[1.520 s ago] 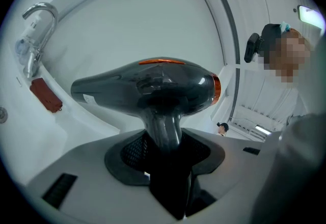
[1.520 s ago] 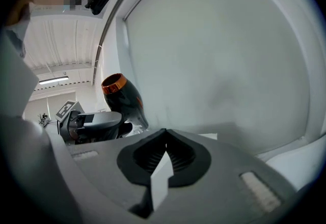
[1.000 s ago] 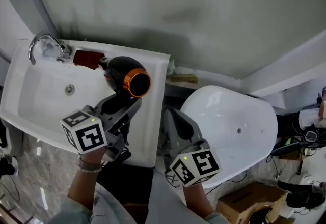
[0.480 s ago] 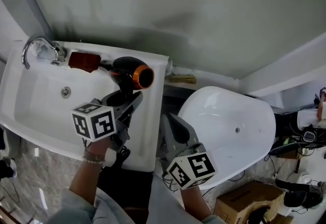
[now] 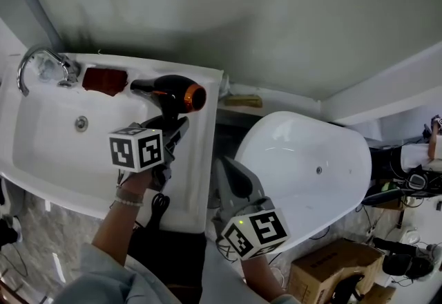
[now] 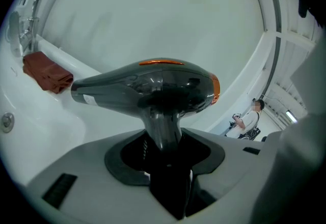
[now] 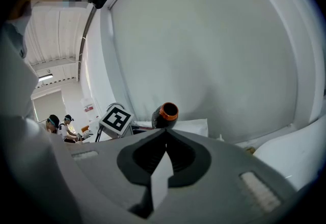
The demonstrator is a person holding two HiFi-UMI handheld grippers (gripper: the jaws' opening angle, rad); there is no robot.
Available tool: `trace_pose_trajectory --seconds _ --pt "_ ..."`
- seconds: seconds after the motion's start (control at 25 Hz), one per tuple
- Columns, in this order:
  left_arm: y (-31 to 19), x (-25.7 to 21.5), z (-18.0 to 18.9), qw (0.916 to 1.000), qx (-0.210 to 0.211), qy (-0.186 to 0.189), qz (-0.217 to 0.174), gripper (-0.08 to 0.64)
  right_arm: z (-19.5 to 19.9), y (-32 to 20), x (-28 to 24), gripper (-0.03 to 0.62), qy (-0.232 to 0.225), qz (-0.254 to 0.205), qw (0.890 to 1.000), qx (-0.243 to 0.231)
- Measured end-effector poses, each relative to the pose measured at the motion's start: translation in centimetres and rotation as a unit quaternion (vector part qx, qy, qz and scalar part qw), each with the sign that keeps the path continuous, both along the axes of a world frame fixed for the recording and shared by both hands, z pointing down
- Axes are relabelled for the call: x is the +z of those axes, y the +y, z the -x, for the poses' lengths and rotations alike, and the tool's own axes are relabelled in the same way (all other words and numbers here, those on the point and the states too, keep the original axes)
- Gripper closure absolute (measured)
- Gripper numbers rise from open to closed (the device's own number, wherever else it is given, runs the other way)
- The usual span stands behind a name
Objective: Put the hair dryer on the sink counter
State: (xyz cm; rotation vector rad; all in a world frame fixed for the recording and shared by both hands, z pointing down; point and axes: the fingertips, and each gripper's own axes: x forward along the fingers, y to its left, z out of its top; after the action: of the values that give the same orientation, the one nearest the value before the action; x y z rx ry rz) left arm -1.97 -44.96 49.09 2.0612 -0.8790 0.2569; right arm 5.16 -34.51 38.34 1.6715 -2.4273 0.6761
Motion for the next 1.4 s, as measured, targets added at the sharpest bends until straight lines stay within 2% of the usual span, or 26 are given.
trace_pose_trajectory --seconds 0.44,0.64,0.88,1.16,1.4 --pt "-2.1 4.9 -1.0 0.9969 -0.002 -0.077 0.015 0.377 -0.1 -0.1 1.4 0.594 -0.004 0.013 1.0 0.003" --pt "-3.0 6.2 -1.4 0.993 -0.006 -0.118 0.009 0.377 -0.2 -0.2 1.8 0.595 -0.004 0.016 1.0 0.004" --pt "-3.5 8.3 -1.5 0.9863 0.0 -0.165 0.002 0.377 -0.6 -0.2 2.2 0.594 -0.004 0.021 1.0 0.01" --pt "-4.2 10.1 -0.9 0.9737 0.005 -0.228 -0.003 0.376 -0.9 -0.3 2.6 0.594 -0.003 0.025 1.0 0.015" --pt "-4.3 10.2 -0.8 0.9713 0.008 -0.238 -0.007 0.376 -0.5 -0.6 3.1 0.595 -0.002 0.03 0.999 0.012"
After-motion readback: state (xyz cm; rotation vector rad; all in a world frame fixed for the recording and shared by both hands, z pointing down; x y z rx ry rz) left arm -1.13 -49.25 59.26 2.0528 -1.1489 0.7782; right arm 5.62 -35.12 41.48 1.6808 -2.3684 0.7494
